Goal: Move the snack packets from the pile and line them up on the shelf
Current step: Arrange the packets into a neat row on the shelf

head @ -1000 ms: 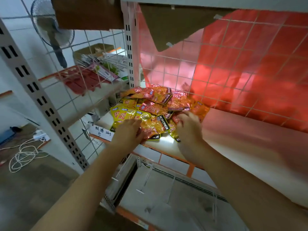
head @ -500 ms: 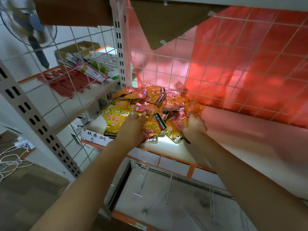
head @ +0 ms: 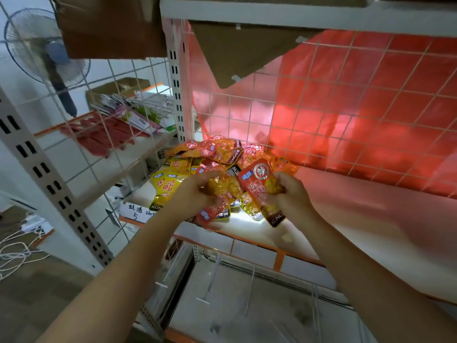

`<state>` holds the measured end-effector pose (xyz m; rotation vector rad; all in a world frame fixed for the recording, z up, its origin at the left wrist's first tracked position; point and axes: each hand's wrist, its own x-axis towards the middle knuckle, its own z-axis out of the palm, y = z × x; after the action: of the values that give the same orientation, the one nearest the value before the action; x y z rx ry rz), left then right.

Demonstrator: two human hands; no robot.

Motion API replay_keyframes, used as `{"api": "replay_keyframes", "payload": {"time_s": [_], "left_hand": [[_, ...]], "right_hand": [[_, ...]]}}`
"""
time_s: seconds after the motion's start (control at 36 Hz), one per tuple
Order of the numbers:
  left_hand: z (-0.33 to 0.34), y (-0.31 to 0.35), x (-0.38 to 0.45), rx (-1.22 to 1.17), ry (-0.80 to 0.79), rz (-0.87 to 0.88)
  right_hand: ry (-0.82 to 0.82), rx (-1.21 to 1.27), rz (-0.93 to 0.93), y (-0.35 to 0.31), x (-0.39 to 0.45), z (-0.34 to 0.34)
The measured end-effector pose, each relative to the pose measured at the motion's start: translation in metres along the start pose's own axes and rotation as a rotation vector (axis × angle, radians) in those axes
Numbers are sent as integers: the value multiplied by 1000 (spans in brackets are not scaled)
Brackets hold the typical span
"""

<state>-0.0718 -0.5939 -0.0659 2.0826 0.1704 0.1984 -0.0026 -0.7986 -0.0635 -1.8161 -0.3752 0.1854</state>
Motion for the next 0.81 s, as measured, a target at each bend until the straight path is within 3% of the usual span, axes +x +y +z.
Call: {"api": "replay_keyframes", "payload": {"time_s": [0.11,0.33,0.42,0.53,0.67,0.81], "left_hand": [[0,20,2,-170,-132,55],[24,32,1,-264,-326,60],[39,30,1,-335,-290,15],[58,34,4,-464,-196,-71],[91,49,9,-850,-147,-116],[146,76,6,-1038,-87,-139]], "right_hand": [[-25,49,-56,-12,3,-4],[-57,180,-34,-12,-4,-27],[-49,211,13,-5,-11,-42],[84,257,42,5,-17,-65],[287,448,65,18,-25,-96],[341,545,77,30,-45,-130]]}}
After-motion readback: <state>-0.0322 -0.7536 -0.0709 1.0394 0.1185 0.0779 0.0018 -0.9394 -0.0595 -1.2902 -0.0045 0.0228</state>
